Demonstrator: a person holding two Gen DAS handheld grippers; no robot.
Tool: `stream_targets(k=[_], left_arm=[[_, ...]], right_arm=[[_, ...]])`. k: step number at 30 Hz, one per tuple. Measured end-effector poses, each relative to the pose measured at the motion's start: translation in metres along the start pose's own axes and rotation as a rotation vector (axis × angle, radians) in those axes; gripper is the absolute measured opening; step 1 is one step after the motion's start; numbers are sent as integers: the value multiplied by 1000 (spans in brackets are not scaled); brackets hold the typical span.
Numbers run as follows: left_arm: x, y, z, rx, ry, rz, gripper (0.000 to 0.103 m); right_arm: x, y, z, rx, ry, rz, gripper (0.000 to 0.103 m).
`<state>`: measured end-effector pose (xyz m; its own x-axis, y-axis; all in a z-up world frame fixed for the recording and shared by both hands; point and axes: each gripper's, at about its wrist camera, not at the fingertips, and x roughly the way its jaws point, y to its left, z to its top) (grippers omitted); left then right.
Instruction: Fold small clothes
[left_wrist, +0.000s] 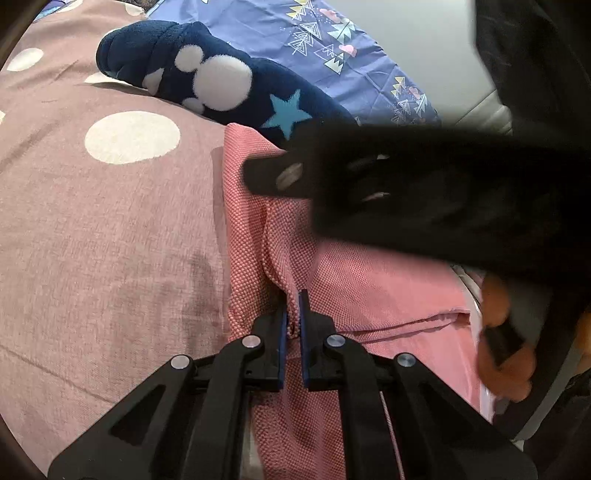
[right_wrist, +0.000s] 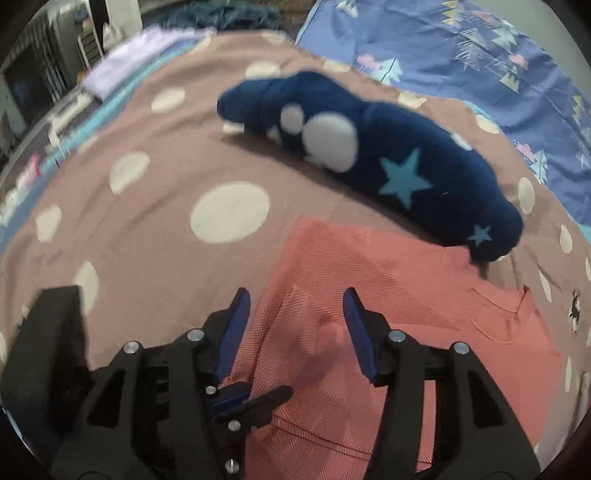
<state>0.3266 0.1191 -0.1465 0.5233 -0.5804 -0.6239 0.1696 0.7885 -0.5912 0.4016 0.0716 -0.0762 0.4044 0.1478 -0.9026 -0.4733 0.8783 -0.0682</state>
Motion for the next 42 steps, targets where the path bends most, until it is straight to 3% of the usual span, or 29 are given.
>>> stream_targets(k=[1,2,6,8,11,16,22,26,29,33,35,37,39,40,41,42], left_arm=[[0,0,0,0,2,-2,7],[0,-1,-1,4,2,0,7],[-1,-2,-1,7,6,0,4],[0,-2,-2,2,13,6,3],[0,-3,-2,8,17,12,3],[-3,-4,-1,6,16,7,3],[-7,1,1,-9,7,6,3],[-10,4,-5,-5,-8,17,4],[-11,-1,-6,9,-11,32,4],[-9,-2,-6,20,-16,43,4],[-9,-3,-6,24,-17,47,4],[-8,-4,-6,30,-18,52,4],[-6,-4,-5,35,-20,56,4],[-6,-5,-5,37,-20,58,4],[-6,-5,-5,39,-21,59,4],[-6,-4,-5,39,-21,59,5]], right_arm=[[8,2,0,-6,38,-28,6],[12,1,1,16,56,-51,5],[-18,-7,-1,69,-133,57,5],[-25,-16,-3,96,-210,107,11],[-21,-43,-4,228,-211,162,16],[-33,-78,-27,300,-227,149,30],[-58,-133,-117,303,-221,12,35],[-80,-199,-201,421,-253,-219,38],[-91,-227,-249,460,-267,-325,42],[-91,-228,-274,383,-263,-319,43],[-89,-219,-271,300,-265,-323,53],[-83,-207,-267,221,-260,-362,54],[-77,-201,-264,146,-263,-403,45],[-78,-200,-263,139,-268,-441,22],[-80,-210,-263,178,-271,-454,13],[-82,-219,-266,226,-281,-427,13]])
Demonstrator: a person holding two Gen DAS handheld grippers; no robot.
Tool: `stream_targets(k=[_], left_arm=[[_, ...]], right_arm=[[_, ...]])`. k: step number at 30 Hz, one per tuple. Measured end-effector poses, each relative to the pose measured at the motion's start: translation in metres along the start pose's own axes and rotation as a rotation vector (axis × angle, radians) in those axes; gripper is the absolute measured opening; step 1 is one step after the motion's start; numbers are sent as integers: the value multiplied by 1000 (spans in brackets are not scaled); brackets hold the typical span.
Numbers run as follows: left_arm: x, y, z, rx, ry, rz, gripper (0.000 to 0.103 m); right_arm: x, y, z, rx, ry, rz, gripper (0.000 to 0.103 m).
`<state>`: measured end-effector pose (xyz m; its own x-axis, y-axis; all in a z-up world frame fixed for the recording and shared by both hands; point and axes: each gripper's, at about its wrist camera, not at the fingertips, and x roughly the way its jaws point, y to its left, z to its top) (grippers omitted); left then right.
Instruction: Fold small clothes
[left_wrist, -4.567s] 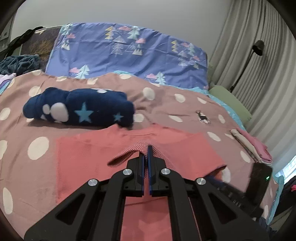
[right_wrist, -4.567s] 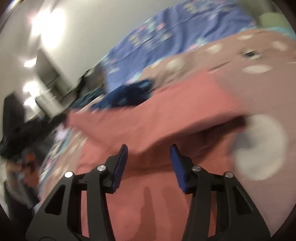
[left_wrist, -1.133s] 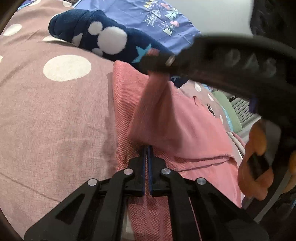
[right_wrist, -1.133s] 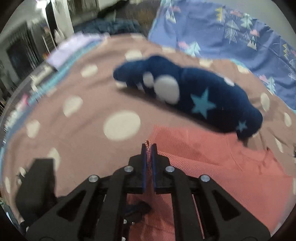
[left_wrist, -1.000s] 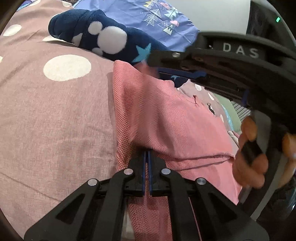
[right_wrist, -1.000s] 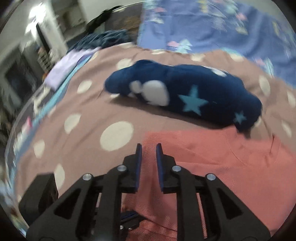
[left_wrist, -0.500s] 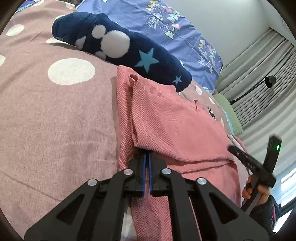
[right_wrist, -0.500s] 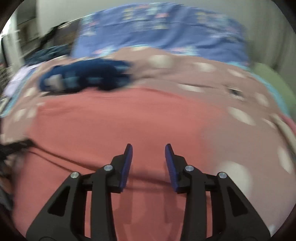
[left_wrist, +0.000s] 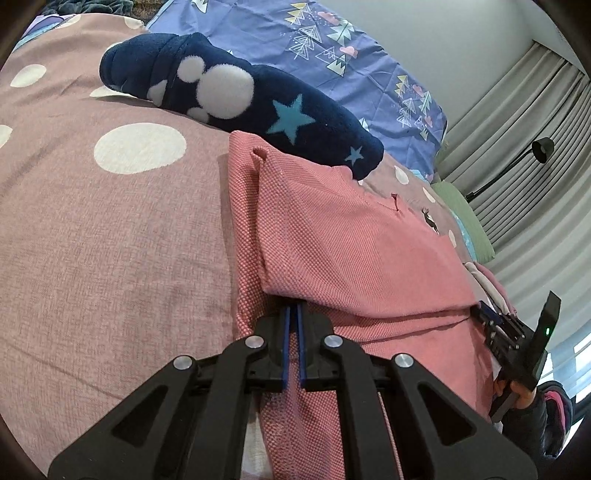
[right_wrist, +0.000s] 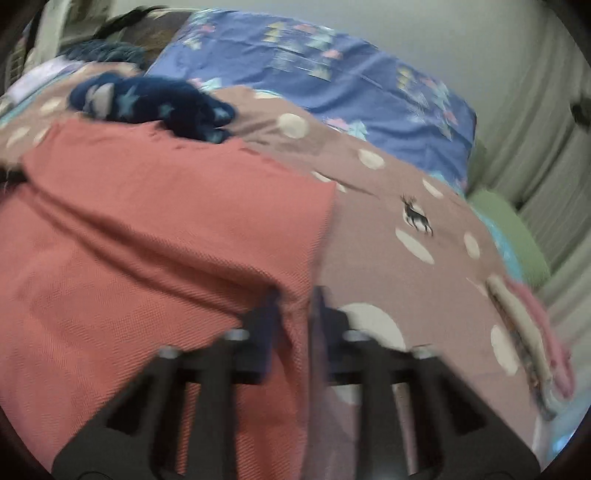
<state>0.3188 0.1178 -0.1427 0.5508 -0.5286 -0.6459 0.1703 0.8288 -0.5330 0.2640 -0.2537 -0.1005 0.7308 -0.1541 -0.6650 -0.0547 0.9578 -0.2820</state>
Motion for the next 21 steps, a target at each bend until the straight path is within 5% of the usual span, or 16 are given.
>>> stream_targets(k=[6,10,17,21], left_arm=[[0,1,0,-3,2,-4,5],[0,1,0,-3,2,-7,5],[-6,-10,0,16,-12,-79,39],[-11,-16,-1,35,-33,-80,49]], right_arm=[[20,-81,-25,435,40,232,28],[14,-78,-27,419,37,251,39],[-14,-71,-18,375,-19,329,59],[-6,-82,11,431,-27,344,60]])
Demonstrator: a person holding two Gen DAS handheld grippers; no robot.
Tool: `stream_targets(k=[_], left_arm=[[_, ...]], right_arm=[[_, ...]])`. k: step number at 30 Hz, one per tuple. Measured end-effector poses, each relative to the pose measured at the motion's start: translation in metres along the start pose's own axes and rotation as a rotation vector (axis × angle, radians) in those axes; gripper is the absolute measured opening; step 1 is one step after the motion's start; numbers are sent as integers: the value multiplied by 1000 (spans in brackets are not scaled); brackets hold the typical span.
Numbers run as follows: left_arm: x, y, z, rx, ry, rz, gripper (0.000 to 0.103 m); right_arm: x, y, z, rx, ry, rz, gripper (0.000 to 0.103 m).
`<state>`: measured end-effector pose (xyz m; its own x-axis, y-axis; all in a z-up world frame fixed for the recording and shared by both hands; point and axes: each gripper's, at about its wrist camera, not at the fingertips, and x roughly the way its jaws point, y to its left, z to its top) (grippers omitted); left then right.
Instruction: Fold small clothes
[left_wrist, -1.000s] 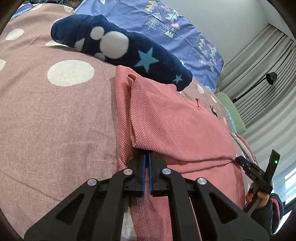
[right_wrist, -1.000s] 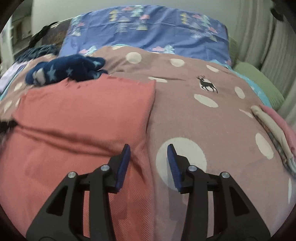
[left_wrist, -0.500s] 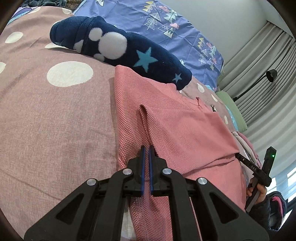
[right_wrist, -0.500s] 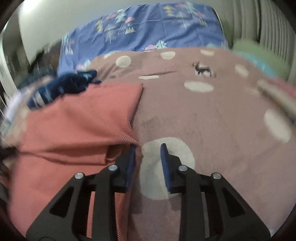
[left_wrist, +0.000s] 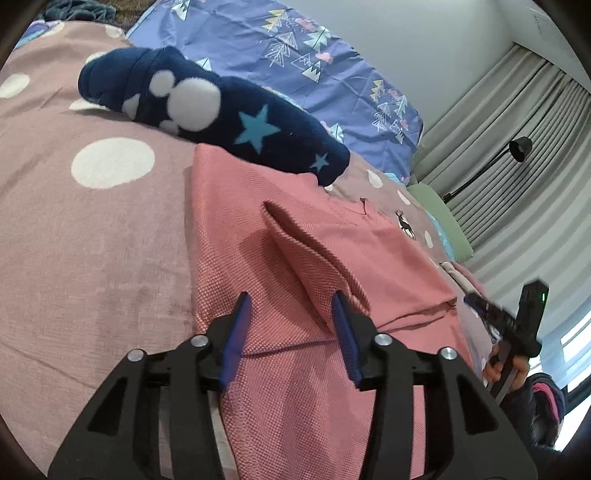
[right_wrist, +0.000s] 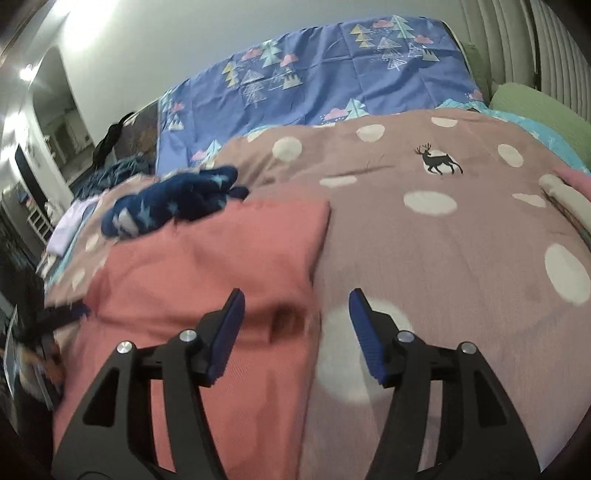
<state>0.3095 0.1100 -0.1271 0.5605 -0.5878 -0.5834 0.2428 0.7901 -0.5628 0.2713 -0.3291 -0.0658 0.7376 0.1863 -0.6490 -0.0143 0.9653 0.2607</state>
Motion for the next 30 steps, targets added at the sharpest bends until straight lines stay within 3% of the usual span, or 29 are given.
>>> stream_targets(k=[9,10,11,12,13,17,19,22,24,25,26,27,30], left_arm=[[1,0,-1,-3,-23,-1,54],[1,1,-1,-7,-24,-7,54],[1,2,-1,-15,-27,-21,55],[2,3,-1,-21,-27,-31,55],[2,3,-1,-26,-26,-39,55],[3,3,-2,-23,-20,-38,55],[3,3,-2,-23,-21,-40,55],[3,4,-2,-27,-20,-45,55],[2,4,-1,-29,-24,-48,55],[2,4,-1,-30,-26,-49,55],[0,4,-1,-32,-31,-56,55],[-1,4,-1,-34,-35,-63,55],[-3,2,-2,-38,-42,-92,55]], right_arm=[[95,-3,58,50,138,-51,54],[103,-1,59,41,150,-54,45],[110,2,59,19,163,-62,22],[114,4,58,-2,168,-79,12],[115,6,58,-16,153,-91,5],[108,-25,69,103,88,-122,0],[107,-46,71,157,74,-194,0],[98,-63,65,212,85,-87,1],[84,-54,56,198,93,7,8],[77,-46,51,175,90,42,22],[73,-39,48,159,88,66,43],[69,-32,44,142,78,82,50],[79,-23,24,124,89,98,51]])
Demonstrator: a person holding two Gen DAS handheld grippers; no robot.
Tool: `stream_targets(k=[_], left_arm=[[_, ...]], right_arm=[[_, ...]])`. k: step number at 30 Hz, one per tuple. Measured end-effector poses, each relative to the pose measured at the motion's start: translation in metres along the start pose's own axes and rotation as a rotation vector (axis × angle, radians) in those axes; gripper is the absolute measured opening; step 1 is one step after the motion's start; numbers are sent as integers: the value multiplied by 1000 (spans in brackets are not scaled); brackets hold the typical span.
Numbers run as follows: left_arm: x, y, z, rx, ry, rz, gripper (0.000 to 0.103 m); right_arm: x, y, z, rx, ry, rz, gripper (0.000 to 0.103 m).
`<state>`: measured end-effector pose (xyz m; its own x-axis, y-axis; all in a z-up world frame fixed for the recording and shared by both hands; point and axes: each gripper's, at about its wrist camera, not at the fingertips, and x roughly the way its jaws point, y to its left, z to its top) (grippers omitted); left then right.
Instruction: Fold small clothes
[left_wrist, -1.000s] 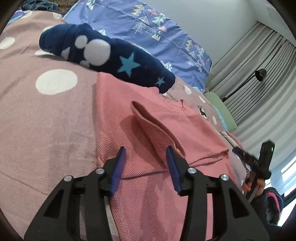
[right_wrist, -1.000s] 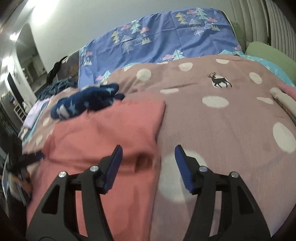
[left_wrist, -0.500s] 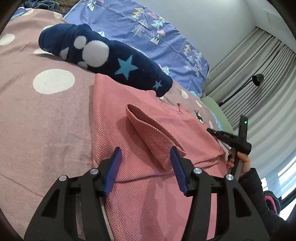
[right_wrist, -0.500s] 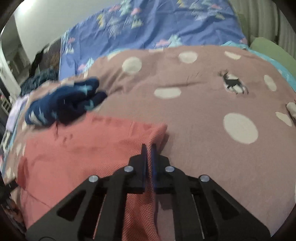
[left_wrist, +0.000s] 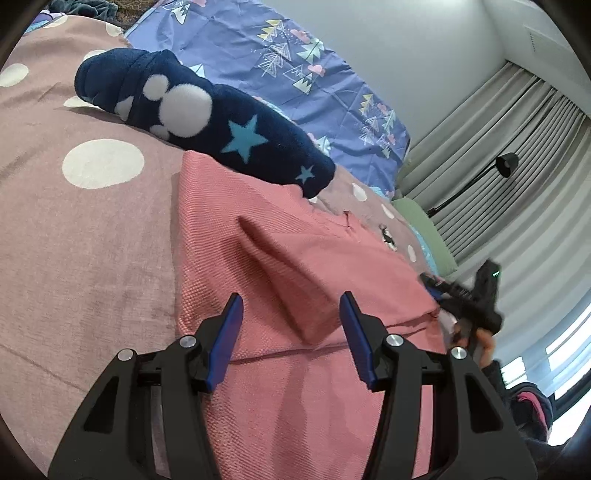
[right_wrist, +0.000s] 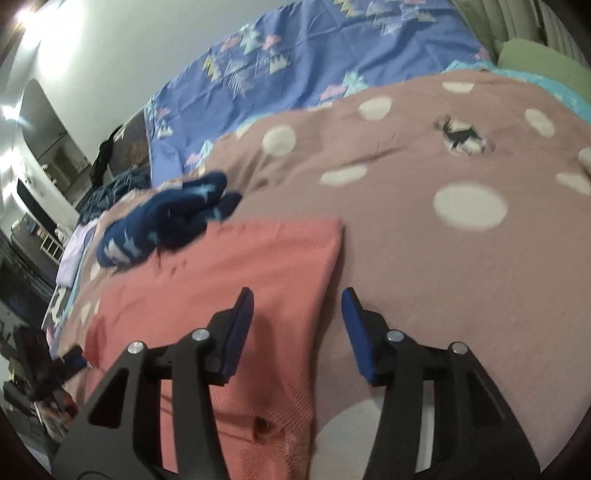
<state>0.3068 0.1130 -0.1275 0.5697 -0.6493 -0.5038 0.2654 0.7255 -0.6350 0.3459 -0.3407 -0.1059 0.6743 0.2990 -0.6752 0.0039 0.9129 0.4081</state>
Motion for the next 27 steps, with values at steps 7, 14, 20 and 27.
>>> stream_targets(k=[7,14,20,27], left_arm=[[18,-8,5,12,30,74,58],[54,-29,32,140,80,335,2],[37,-87,53,347,-37,424,3],[55,-42,57,383,65,676,13]], right_arm=[[3,-15,-7,59,-38,74,50],[3,-17,-7,57,-44,86,51],[-5,-23,-8,79,-67,117,51],[-3,-17,-9,48,-61,91,55]])
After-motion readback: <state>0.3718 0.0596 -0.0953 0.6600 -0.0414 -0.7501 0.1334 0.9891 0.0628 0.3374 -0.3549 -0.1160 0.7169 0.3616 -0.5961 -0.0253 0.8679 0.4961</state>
